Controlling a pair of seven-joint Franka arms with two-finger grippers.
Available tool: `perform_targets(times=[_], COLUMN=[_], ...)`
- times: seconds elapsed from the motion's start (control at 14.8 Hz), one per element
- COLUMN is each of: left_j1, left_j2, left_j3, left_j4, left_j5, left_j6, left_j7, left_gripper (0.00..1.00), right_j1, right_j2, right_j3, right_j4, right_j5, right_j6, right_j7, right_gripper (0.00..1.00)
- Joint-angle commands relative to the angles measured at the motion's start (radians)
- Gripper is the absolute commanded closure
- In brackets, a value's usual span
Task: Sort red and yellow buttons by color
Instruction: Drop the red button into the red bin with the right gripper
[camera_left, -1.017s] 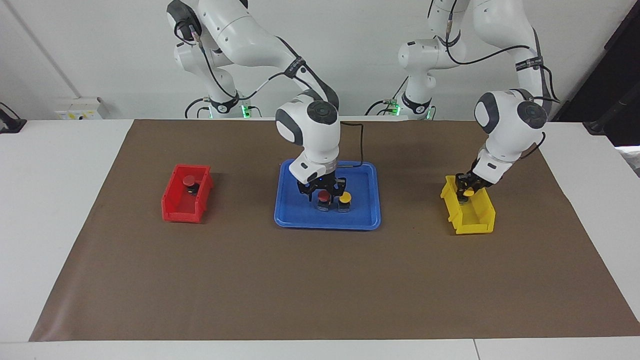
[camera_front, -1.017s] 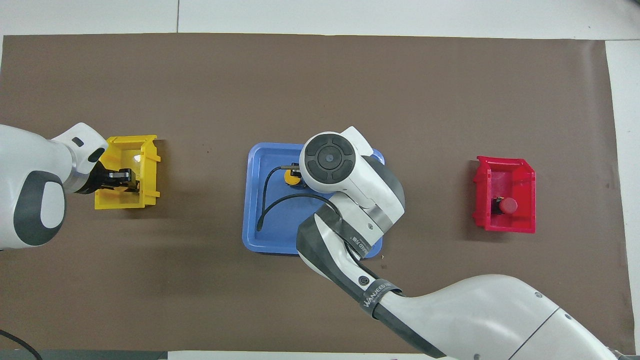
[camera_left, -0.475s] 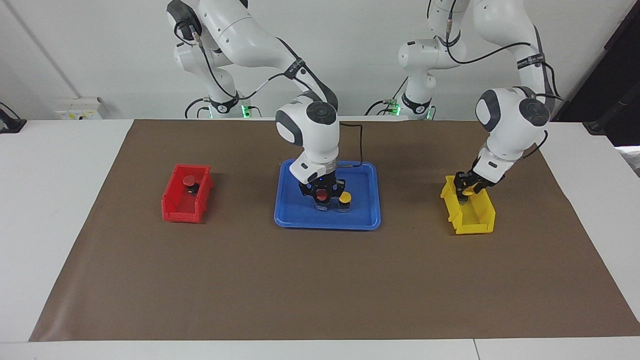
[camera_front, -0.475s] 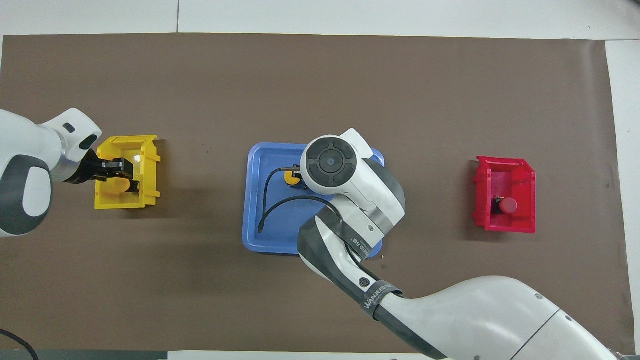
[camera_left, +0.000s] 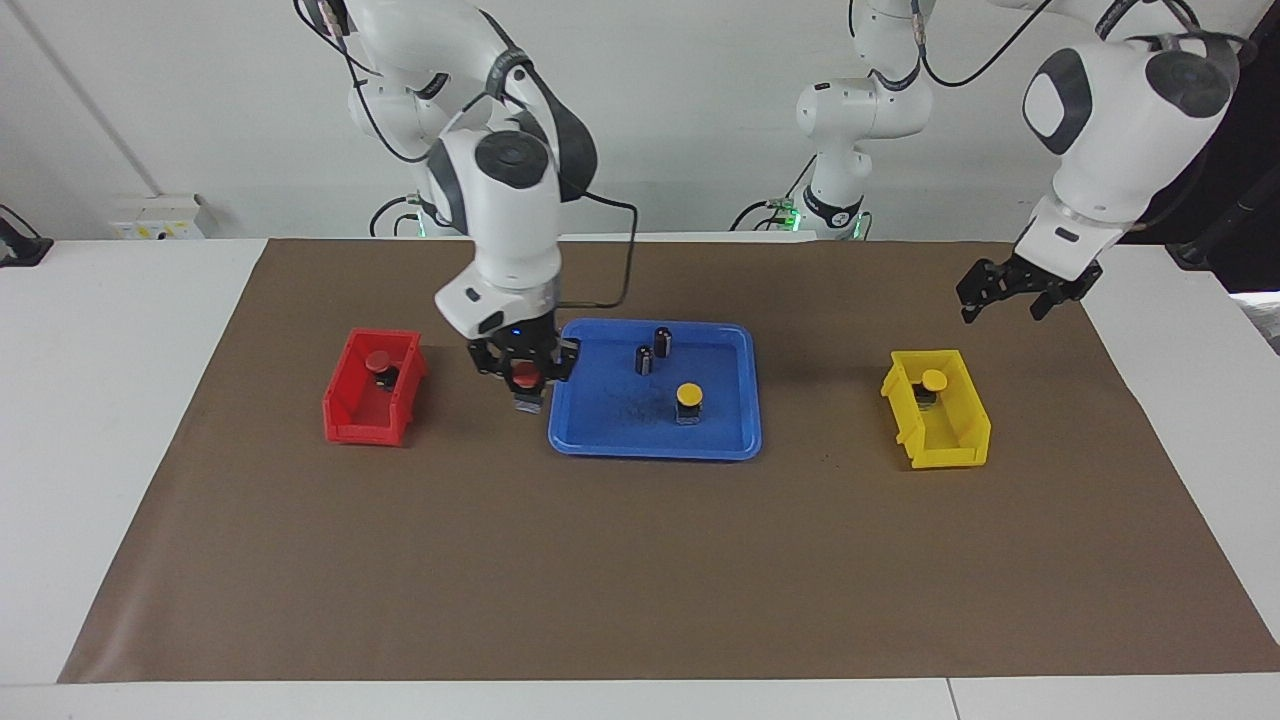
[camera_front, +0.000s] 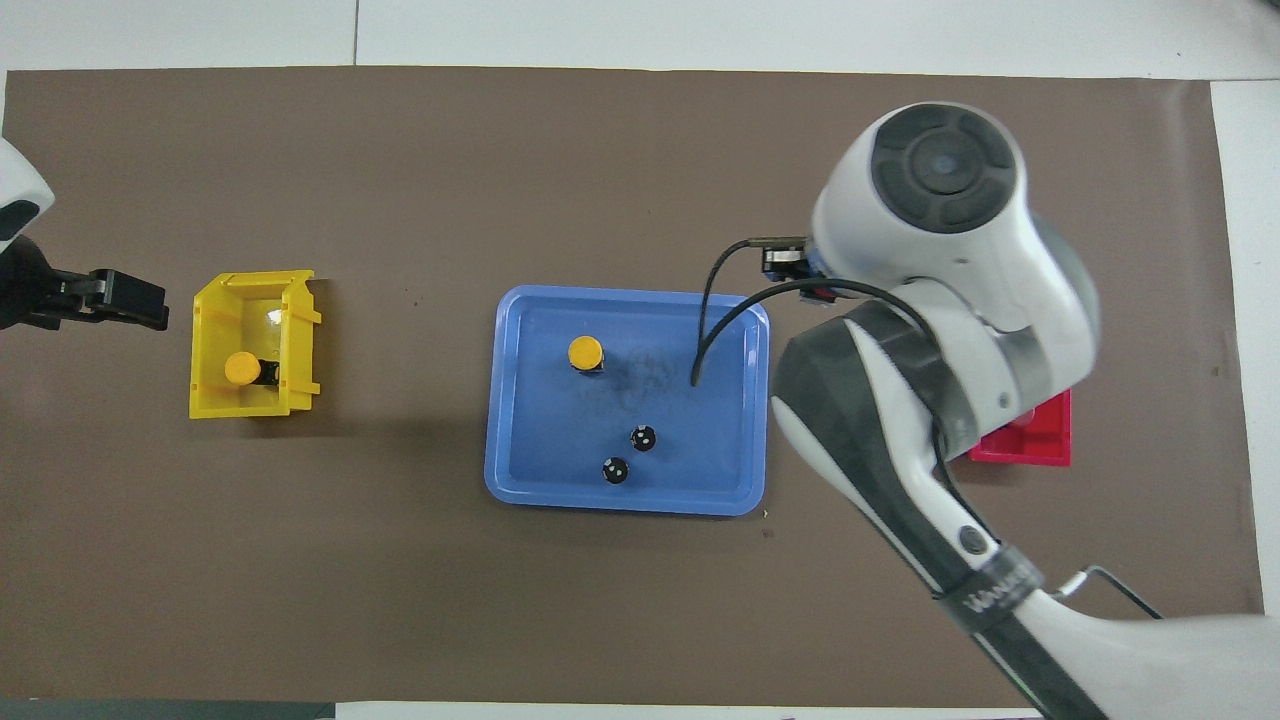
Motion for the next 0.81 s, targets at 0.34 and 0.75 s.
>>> perform_targets(times=[0.34,0.75], left_j1=[-0.37,-0.561], left_j2=[-0.026,0.249], left_j3=[-0.011,-0.011], left_j4=[-0.319,-0.172], left_j5=[-0.117,-0.008], left_j6=[0.428,0.493], left_j7=[-0.498,-0.766], left_gripper=[0.0,0.0], right_j1=[-0.361,-0.398], right_j2=[-0.131,-0.17], right_j3=[0.014,0.012], right_j4=[-0.27,-0.43], right_j5=[0.144,0.182], right_j6=[0.161,0.308], right_j7=[-0.498,-0.543], right_gripper=[0.8,0.8])
